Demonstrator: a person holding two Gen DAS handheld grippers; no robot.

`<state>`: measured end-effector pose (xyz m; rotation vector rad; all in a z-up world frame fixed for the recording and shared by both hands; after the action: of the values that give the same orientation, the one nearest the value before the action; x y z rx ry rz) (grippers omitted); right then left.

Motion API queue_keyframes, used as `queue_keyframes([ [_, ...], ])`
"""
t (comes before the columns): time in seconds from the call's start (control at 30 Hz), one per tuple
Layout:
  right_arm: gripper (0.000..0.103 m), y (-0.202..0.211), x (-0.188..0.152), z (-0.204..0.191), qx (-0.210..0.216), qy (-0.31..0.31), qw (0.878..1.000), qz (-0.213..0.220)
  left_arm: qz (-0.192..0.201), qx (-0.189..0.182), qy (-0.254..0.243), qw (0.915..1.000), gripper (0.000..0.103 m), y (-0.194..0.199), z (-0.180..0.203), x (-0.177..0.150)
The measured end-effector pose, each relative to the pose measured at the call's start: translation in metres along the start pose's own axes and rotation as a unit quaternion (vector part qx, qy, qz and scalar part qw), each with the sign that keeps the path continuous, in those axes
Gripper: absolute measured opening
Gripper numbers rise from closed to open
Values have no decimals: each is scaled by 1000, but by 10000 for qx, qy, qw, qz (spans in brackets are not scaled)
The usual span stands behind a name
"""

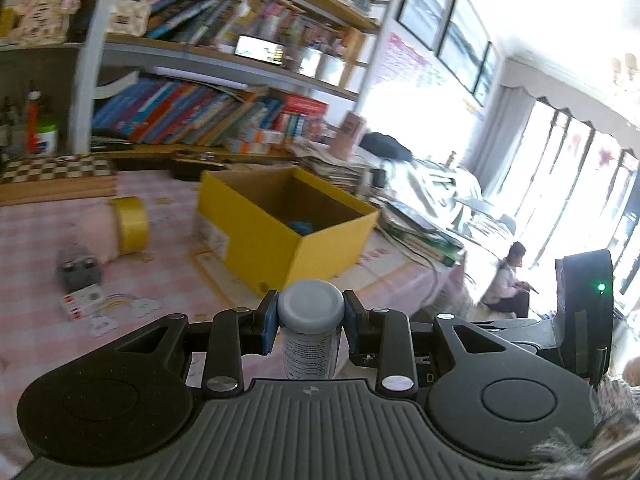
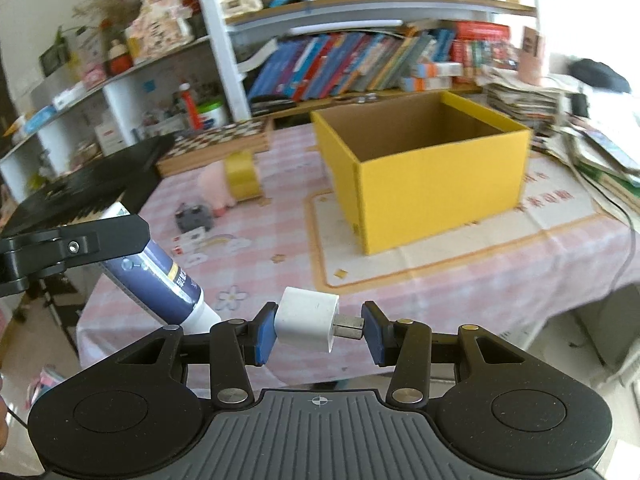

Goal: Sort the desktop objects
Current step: 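Carry the charger in the right tool while the left tool carries the bottle toward the yellow box, then lower the charger into the box and open the right tool while the left tool releases the bottle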

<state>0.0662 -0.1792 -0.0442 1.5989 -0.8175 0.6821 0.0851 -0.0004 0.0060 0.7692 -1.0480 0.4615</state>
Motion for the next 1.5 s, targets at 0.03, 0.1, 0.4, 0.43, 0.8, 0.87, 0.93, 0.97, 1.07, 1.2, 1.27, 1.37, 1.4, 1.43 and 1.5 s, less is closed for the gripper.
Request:
queue_keyframes([
  [0.03,45,2,-1,4,-64,-42,10000,5,-11,-65,-11,10000,30,-2,2,1],
  [0.1,45,6,-2,11,-165,-97,9998,17,-36,-184,-31,9998,30,-8,8,1],
  [0.4,45,14,0,47,-534,-307,9981,53,-48,-610,-147,9980,30,-37,33,11],
  [0.43,45,15,2,51,-554,-324,9979,52,-43,-638,-146,9978,30,-40,35,12],
  [0.8,45,4,37,89,-442,-162,9986,220,202,-626,-195,9976,30,-80,58,41],
  [0.87,45,1,49,96,-368,-89,9988,300,298,-589,-238,9975,30,-87,62,50],
  [0.93,45,-4,64,102,-277,2,9988,409,427,-543,-268,9973,30,-95,66,61],
  [0.97,45,-6,71,104,-223,35,9987,462,494,-518,-282,9970,30,-100,67,67],
  [1.07,45,-14,96,111,-16,145,9979,636,678,-455,-321,9961,30,-115,71,85],
  [1.2,45,-26,130,119,221,416,9949,886,869,-381,-358,9948,30,-140,73,107],
  [1.27,45,-35,147,123,334,544,9930,991,952,-288,-436,9941,30,-153,74,116],
  [1.37,45,-51,169,129,456,729,9902,1103,1041,-121,-406,9937,30,-174,71,130],
  [1.4,45,-57,175,130,489,778,9894,1125,1056,-52,-354,9938,30,-182,69,134],
  [1.43,45,-65,181,132,537,839,9885,1139,1051,-1,-312,9940,30,-188,65,136],
  [1.5,45,-79,190,134,602,960,9876,1089,985,118,-230,9948,30,-203,59,138],
])
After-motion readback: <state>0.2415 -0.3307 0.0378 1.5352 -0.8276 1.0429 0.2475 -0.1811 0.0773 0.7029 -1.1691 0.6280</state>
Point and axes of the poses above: each gripper's, at about its wrist camera, not at the fingertips, and y roughly against the way its jaws point, z to its right, x to its top, the point moved 5 cm from there along -y, roughly the way its jaws point, and after that the axes turned 5 degrees about z, right-handed, at the moved point
